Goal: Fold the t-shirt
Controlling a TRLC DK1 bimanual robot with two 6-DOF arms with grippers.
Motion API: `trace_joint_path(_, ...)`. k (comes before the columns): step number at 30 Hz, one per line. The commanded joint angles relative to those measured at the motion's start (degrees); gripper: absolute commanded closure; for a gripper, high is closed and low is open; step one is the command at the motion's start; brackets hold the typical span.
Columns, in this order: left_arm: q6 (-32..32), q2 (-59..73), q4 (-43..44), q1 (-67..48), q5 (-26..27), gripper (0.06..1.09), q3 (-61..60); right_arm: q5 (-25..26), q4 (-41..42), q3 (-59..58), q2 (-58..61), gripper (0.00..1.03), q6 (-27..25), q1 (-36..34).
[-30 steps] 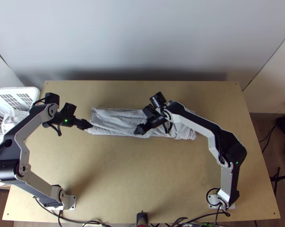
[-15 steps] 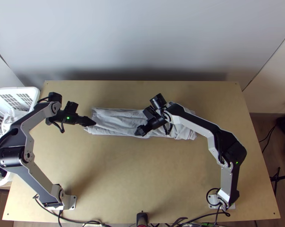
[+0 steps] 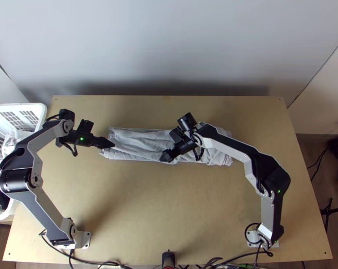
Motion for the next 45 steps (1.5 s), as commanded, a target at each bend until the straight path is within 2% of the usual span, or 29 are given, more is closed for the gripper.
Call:
trace_joint_path(1,0.0,0.6,-0.2,-0.7,-1.7,0.10,0.8,0.4,0.9,-0.1,0.8,0.05,0.1,0.0)
trace_joint_path(3,0.0,0.6,-0.4,-0.8,-2.2,0.10,1.1,0.4,0.9,-0.1,0.9,0.05,0.1,0.0)
trace_joint_path(5,0.0,0.6,-0.3,-1.0,-5.0,0.10,1.1,0.4,0.9,-0.1,0.8,0.05,0.1,0.0)
trace_joint_path(14,-0.4,2.9,-0.2,-3.4,-6.3,0.10,1.3,0.4,0.9,0.4,0.4,0.05,0.2,0.0)
trace_joint_path(20,-0.9,3.1,-0.1,-5.4,-5.2,0.10,2.8,0.4,0.9,0.6,0.4,0.05,0.2,0.1)
trace_joint_path(31,-2.1,4.6,0.0,-8.4,-0.1,0.11,5.4,0.4,0.9,0.8,0.6,0.05,0.2,-0.3)
trace_joint_path(38,-6.0,5.0,2.7,-7.8,0.1,0.11,6.3,0.4,0.9,1.1,0.9,0.05,0.2,-0.4)
trace_joint_path(39,-5.9,5.1,2.6,-7.9,0.1,0.14,6.3,0.4,0.9,1.3,0.9,0.05,0.2,-0.4)
trace_joint_path(41,-6.0,5.2,2.6,-8.0,0.1,0.35,6.2,0.4,0.9,1.7,1.1,0.05,0.2,-0.4)
trace_joint_path(43,-6.0,5.1,2.7,-8.1,0.7,0.66,6.1,0.4,0.9,2.1,1.4,0.05,0.2,-0.4)
trace_joint_path(45,-7.5,5.1,3.9,-7.8,0.6,1.06,6.0,0.4,0.9,2.4,1.6,0.05,0.2,-0.4)
